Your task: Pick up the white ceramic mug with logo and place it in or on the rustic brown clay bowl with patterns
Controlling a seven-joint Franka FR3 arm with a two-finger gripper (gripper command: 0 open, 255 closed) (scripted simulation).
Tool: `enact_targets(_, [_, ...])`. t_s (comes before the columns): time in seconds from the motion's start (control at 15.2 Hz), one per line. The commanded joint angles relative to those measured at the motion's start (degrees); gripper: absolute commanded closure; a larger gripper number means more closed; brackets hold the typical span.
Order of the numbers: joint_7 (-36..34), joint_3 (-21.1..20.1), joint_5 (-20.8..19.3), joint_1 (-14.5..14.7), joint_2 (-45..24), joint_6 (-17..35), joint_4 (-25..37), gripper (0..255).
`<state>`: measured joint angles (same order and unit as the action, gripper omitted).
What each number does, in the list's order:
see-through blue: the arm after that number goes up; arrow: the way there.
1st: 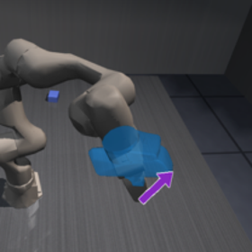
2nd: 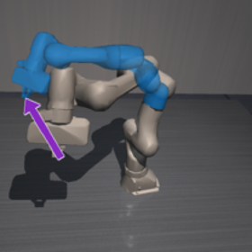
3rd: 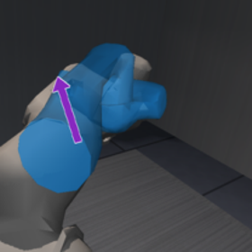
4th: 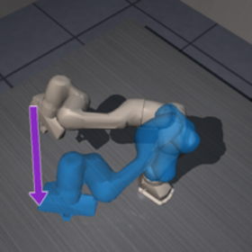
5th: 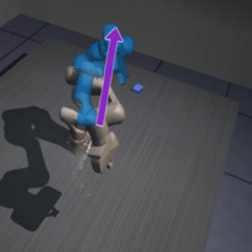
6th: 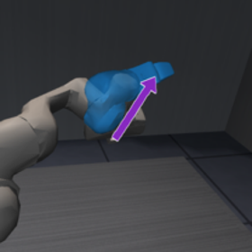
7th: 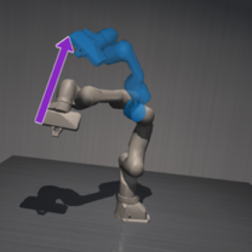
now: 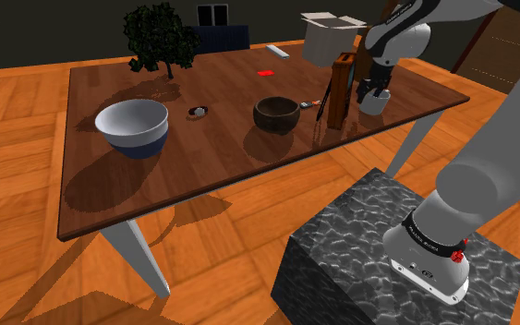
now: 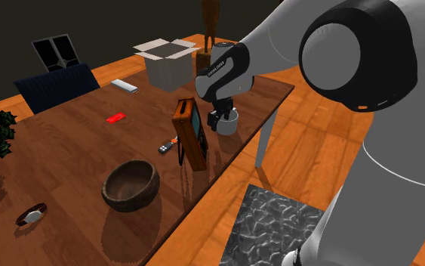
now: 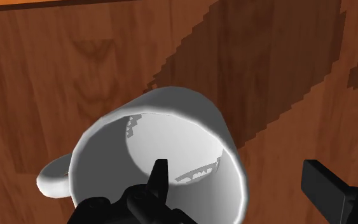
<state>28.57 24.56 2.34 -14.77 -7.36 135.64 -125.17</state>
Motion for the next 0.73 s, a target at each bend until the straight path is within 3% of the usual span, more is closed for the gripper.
enact_targets(0.0, [0.03, -0.04, 0.12, 0.00, -0.19, 0.30, -0.11, 0])
enact_targets(0.33, [0.03, -0.04, 0.12, 0.00, -0.18, 0.29, -0.11, 0])
enact_targets(0.4, [0.03, -0.04, 0.12, 0.00, -0.18, 0.29, -0.11, 255])
enact_targets(0.66, [0.03, -0.04, 0.12, 0.00, -0.18, 0.29, -0.11, 255])
